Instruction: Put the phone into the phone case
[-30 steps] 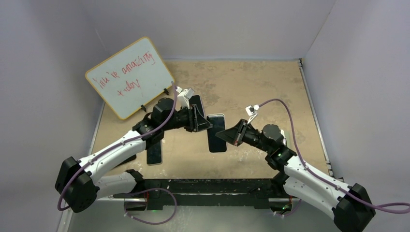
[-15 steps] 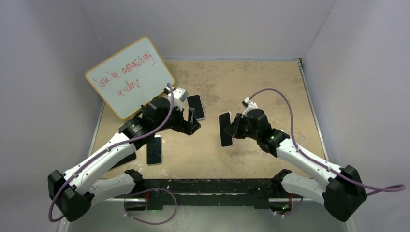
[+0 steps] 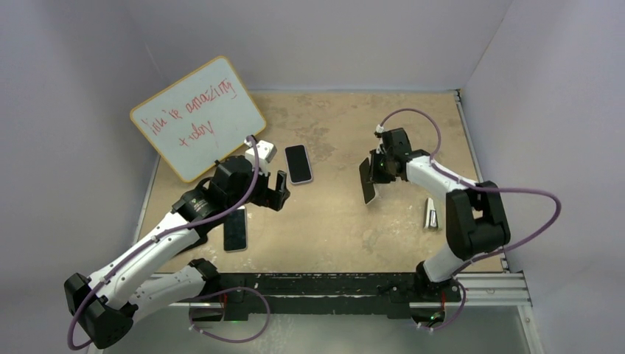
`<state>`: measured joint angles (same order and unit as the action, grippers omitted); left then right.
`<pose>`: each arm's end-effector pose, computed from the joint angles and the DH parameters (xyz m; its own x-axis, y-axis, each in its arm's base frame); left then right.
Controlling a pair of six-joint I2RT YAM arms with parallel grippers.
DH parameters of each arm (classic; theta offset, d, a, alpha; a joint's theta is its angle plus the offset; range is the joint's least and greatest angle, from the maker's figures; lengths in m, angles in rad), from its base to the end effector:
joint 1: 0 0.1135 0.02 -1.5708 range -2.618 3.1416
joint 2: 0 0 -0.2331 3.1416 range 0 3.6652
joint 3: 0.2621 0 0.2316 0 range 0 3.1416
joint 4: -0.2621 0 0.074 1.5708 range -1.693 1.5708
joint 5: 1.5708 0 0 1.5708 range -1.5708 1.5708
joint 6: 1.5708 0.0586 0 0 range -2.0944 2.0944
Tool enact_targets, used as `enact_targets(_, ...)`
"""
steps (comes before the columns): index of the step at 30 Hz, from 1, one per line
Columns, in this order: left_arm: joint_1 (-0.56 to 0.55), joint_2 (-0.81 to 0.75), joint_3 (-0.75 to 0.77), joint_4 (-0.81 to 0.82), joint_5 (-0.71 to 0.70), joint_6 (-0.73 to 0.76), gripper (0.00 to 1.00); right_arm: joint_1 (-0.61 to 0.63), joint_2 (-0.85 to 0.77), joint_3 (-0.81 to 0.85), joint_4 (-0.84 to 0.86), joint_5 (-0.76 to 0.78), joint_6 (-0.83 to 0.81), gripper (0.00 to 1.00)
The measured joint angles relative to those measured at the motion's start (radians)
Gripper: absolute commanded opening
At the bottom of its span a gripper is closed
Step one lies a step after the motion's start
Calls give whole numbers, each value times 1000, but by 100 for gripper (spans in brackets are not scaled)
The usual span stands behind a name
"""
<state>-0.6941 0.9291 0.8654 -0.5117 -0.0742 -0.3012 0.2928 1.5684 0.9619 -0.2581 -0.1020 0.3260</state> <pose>0.1708 -0.1365 0.2738 -0.5745 0.0932 -0.8132 0.4395 0.8733 -0.2104 0.3078 0.0990 0.1677 -0.8023 0.0909 -0.5900 -0.0986 0.9546 0.2812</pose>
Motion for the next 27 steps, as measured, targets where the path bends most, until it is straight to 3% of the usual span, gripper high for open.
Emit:
enact_targets(10,0,2,0,-11,-2,8,92,-108,224,204,-122,-103,-108,43)
enact_targets(16,0,15,0,-17,-14,4,96,-123,264,222,-133,-98,-108,48)
enact_targets(19,0,52,0,-33,-36,-11,100,-123,264,232,-142,-72,-105,58)
enact_targets(21,0,83,0,-50,-58,-27,100,-123,264,240,-149,-45,-99,65)
enact_targets(26,15,129,0,-84,-88,-74,100,-124,254,248,-164,1,-89,97)
enact_targets(27,28,138,0,-88,-86,-80,100,-124,246,248,-170,6,-82,99)
